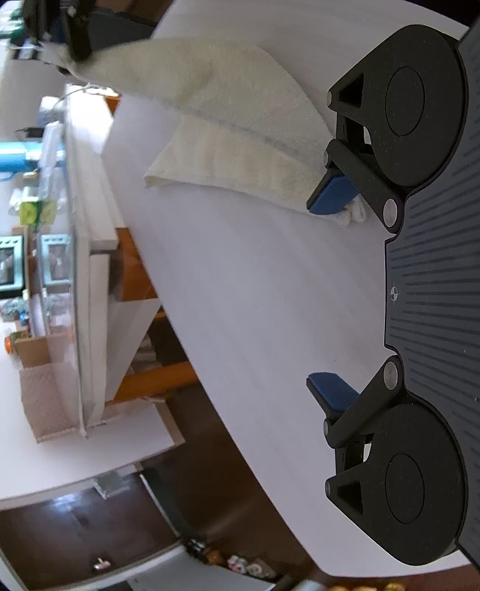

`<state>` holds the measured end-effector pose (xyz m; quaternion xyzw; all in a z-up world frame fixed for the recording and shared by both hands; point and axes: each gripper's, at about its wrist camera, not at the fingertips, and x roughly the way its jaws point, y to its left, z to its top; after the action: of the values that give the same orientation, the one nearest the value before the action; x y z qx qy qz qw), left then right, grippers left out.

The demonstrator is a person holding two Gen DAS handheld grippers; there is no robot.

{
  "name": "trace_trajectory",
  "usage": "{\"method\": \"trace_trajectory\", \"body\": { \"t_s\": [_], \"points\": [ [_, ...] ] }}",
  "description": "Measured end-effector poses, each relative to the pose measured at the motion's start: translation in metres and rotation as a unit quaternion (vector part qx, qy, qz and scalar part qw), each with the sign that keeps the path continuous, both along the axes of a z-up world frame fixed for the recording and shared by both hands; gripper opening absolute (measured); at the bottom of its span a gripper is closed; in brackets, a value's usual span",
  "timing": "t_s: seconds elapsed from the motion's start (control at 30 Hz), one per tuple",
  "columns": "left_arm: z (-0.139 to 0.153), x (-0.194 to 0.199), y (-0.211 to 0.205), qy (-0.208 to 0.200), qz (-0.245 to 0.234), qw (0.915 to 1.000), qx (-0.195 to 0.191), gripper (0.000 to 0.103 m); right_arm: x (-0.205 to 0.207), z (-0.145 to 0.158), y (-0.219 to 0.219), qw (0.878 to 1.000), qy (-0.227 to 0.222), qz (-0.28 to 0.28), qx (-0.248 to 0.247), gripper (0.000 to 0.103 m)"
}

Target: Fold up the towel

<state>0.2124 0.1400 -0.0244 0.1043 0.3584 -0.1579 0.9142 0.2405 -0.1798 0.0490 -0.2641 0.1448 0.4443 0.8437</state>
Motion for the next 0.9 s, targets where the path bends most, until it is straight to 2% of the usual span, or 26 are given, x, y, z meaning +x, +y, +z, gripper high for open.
{"method": "trace_trajectory", "body": {
  "t_s": [0.2,0.43,0.53,0.57,0.67,0.8,0.9],
  "points": [
    [0.011,-0.008,0.003,-0.034,0.015,0.9993,-0.006,0.096,0.047,-0.022,0.007,0.999,0.037,-0.035,0.002,0.012],
    [0.005,-0.011,-0.014,-0.034,0.001,0.9994,0.001,0.096,0.089,-0.058,0.014,0.993,0.097,-0.06,-0.002,0.012],
    [-0.001,-0.01,-0.018,-0.028,0.0,0.9996,0.003,0.096,0.104,-0.073,0.021,0.99,0.117,-0.082,-0.015,0.019],
    [-0.004,-0.009,-0.019,-0.024,0.001,0.9997,0.004,0.096,0.106,-0.077,0.022,0.989,0.113,-0.094,-0.018,0.024],
    [-0.009,-0.008,-0.02,-0.022,0.004,0.9997,0.012,0.096,0.109,-0.078,0.014,0.988,0.106,-0.114,-0.005,0.031],
    [-0.009,-0.008,-0.018,-0.025,0.014,0.9996,0.005,0.096,0.097,-0.064,-0.001,0.986,0.091,-0.134,0.047,0.031],
    [-0.008,-0.007,-0.018,-0.028,0.016,0.9994,0.008,0.096,0.083,-0.063,-0.002,0.987,0.104,-0.11,0.053,0.029]
  ]
}}
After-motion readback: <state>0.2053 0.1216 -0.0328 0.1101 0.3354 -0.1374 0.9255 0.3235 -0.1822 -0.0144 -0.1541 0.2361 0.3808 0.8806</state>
